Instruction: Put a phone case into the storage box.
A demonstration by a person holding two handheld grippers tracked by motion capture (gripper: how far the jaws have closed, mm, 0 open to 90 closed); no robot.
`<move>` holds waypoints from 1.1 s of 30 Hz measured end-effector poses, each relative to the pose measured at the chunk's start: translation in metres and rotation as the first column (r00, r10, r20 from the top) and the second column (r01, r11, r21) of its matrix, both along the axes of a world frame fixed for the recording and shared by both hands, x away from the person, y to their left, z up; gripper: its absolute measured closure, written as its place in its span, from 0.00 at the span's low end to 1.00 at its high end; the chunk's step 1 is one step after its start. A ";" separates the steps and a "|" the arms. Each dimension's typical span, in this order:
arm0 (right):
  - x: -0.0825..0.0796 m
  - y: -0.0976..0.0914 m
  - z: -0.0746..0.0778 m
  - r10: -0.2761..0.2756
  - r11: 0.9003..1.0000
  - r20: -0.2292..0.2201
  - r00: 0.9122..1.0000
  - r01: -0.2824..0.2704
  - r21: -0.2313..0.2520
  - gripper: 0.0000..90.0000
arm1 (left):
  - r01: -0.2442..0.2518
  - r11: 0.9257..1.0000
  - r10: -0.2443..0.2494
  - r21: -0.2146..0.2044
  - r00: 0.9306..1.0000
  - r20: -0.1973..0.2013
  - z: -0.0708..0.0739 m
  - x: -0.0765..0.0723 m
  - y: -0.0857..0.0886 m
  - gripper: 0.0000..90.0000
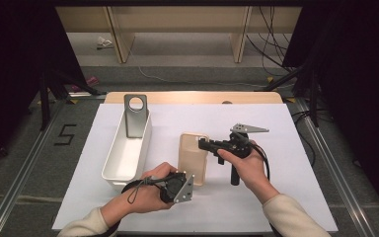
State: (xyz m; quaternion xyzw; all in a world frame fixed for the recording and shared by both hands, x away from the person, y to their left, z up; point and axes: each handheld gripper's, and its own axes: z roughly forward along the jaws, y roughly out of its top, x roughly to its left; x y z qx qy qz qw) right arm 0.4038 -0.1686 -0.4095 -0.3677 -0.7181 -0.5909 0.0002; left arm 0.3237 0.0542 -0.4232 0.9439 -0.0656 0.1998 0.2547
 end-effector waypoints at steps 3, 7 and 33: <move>0.000 -0.003 0.002 -0.013 1.000 0.016 1.000 0.013 -0.013 0.90 | -0.040 0.994 0.037 -0.101 0.999 -0.031 0.006 0.001 0.005 0.61; 0.001 -0.005 0.003 -0.024 1.000 0.033 0.999 0.025 -0.018 0.90 | -0.100 0.963 0.091 -0.248 0.995 -0.049 0.012 0.005 0.012 0.45; -0.002 -0.014 0.006 -0.036 0.998 0.099 0.994 0.041 -0.052 0.90 | -0.456 0.662 0.383 -0.595 0.888 -0.254 0.034 0.033 0.038 0.36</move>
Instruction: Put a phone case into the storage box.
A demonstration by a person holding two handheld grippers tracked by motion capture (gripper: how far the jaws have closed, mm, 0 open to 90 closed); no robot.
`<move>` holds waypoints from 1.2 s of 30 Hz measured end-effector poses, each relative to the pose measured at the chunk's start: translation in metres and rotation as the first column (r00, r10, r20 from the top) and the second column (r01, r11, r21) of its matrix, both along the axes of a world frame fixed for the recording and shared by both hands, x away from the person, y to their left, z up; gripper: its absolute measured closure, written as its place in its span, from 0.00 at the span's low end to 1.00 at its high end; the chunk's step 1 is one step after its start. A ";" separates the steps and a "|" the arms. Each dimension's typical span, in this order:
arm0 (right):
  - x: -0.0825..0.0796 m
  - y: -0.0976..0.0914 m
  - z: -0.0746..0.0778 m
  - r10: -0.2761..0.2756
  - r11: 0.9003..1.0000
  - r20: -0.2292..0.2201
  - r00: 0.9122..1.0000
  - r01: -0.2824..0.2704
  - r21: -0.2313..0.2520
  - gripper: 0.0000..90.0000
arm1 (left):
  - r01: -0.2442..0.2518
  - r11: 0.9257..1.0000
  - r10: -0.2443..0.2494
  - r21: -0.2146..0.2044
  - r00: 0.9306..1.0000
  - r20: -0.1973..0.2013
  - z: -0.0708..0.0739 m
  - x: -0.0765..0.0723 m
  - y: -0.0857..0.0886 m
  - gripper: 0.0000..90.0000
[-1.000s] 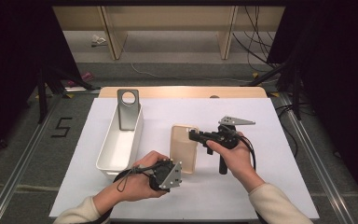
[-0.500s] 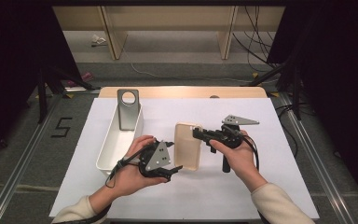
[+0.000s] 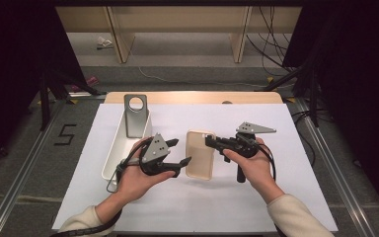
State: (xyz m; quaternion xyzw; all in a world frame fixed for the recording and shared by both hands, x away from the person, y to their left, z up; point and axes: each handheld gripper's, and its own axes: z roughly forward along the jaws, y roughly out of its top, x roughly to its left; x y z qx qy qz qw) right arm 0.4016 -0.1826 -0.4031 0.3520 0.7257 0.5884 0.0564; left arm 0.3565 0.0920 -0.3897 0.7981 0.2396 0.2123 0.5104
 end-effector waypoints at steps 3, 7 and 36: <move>0.000 0.001 0.000 0.001 1.000 0.004 1.000 -0.001 -0.002 0.90 | -0.023 1.000 0.023 -0.015 1.000 -0.003 0.004 0.002 -0.002 0.39; -0.001 0.002 0.000 0.004 1.000 0.007 1.000 -0.004 -0.005 0.90 | -0.074 0.996 0.073 -0.049 0.997 -0.023 0.011 0.009 -0.006 0.46; -0.003 0.007 -0.001 0.016 1.000 0.026 1.000 -0.016 -0.005 0.90 | -0.196 0.973 0.176 -0.121 0.972 -0.157 0.008 0.025 -0.011 0.91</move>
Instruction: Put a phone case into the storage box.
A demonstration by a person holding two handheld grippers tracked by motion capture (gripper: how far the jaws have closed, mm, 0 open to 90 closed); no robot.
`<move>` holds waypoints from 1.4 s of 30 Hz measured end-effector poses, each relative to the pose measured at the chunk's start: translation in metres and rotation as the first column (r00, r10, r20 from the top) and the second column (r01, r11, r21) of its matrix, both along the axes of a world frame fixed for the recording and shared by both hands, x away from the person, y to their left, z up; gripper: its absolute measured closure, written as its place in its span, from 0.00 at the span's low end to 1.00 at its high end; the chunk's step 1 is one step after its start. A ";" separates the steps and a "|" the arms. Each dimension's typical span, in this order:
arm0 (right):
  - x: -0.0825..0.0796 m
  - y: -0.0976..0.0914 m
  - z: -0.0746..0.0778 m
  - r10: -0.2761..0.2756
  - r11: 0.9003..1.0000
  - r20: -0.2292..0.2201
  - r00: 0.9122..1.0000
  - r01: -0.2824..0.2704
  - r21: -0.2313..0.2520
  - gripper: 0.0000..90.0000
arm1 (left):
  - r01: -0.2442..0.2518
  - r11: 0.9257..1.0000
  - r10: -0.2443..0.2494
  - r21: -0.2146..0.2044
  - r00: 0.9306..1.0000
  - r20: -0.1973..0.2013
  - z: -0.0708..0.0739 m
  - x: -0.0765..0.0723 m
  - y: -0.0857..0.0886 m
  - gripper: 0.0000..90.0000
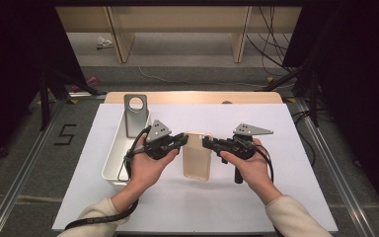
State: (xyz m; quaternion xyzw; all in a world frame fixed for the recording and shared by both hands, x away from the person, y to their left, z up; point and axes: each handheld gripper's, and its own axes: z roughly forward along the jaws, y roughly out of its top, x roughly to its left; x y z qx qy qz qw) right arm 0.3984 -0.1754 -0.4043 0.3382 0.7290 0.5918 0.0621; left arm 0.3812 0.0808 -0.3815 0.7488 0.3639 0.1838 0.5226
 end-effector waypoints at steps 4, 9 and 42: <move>0.000 0.001 -0.001 0.004 1.000 0.004 1.000 -0.004 -0.002 0.89 | -0.013 1.000 0.013 -0.004 1.000 0.002 0.001 -0.002 0.000 0.92; 0.001 0.001 -0.002 0.013 1.000 0.009 1.000 -0.013 -0.001 0.88 | -0.028 1.000 0.028 -0.014 1.000 0.000 0.002 -0.003 0.000 0.93; -0.008 -0.034 -0.007 0.006 0.982 0.088 0.996 0.010 -0.188 0.22 | -0.121 0.991 0.124 -0.050 0.991 0.056 0.029 0.001 0.033 0.94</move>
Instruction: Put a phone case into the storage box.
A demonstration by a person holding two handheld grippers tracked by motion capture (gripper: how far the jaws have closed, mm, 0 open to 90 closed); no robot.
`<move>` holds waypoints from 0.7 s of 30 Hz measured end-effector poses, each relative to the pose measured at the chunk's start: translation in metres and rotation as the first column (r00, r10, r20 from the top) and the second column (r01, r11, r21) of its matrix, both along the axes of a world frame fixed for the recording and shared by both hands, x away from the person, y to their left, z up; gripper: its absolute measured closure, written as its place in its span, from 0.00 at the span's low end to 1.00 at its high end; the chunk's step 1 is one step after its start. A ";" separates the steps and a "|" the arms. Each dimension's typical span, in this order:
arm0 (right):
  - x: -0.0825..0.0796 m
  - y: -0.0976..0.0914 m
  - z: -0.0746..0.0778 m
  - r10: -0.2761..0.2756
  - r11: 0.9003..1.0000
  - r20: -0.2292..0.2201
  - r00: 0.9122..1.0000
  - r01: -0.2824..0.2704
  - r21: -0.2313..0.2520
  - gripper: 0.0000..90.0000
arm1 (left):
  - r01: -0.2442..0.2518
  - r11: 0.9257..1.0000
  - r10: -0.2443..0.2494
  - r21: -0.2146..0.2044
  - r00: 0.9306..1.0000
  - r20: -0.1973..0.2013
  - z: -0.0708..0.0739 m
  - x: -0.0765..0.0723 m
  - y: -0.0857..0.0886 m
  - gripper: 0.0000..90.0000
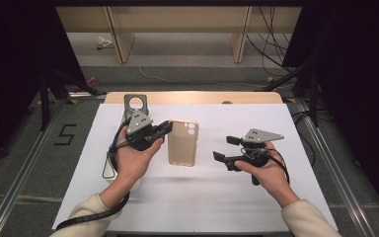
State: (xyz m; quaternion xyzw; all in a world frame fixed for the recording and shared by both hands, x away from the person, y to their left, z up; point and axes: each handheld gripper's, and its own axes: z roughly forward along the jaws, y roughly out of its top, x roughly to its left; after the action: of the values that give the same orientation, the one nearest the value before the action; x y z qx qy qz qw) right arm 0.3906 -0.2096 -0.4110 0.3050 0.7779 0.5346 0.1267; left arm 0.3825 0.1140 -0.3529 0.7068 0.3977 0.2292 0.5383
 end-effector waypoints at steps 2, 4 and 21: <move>-0.001 -0.003 -0.001 -0.007 1.000 -0.002 1.000 0.007 0.000 0.22 | -0.003 1.000 0.003 -0.003 1.000 0.003 0.002 0.000 0.002 0.94; -0.002 -0.005 -0.001 -0.012 1.000 -0.002 1.000 0.012 0.001 0.22 | -0.005 1.000 0.005 -0.007 1.000 0.003 0.003 0.000 0.004 0.94; -0.011 -0.023 -0.004 -0.032 0.999 0.012 0.999 0.032 -0.035 0.21 | -0.026 1.000 0.026 -0.015 1.000 0.015 0.014 0.002 0.017 0.94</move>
State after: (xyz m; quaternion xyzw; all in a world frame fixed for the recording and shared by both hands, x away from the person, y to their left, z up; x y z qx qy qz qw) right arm 0.3796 -0.2325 -0.4151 0.3121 0.7815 0.5206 0.1447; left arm 0.3842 0.1307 -0.3386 0.6958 0.4044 0.2385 0.5436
